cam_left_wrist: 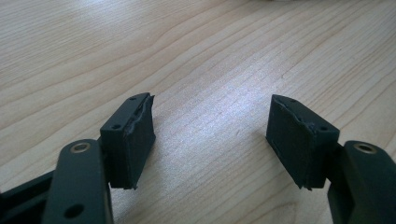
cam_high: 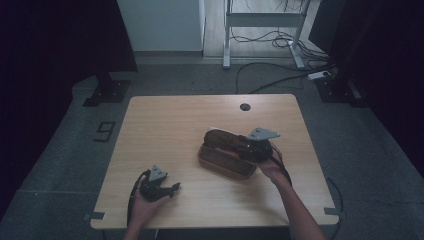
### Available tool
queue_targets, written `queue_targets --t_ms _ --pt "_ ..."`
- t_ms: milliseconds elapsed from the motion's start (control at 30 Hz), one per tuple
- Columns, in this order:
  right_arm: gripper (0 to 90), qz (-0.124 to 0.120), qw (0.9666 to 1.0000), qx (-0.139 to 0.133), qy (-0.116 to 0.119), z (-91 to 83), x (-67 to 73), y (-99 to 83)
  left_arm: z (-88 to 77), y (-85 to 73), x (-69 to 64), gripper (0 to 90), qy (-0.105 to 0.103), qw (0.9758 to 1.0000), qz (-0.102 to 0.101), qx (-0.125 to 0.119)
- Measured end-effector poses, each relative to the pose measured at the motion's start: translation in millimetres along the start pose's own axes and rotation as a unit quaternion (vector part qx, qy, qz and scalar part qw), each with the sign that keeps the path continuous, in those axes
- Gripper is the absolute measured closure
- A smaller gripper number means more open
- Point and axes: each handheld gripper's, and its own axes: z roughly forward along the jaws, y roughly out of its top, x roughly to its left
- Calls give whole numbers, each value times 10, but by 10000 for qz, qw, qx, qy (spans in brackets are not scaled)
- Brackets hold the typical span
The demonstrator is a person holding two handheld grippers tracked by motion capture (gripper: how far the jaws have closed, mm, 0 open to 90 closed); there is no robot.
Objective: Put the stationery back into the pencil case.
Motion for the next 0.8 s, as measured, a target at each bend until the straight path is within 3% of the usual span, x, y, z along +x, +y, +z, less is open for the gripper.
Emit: queue_targets --t_ms 233,800 --pt "508 25 9999 -99 106 -29 47 3 0 0 0 320 -1 10000 1 -1" --pt "499 416 9986 -240 235 -8 91 -183 1 0 -6 320 16 10000 16 9"
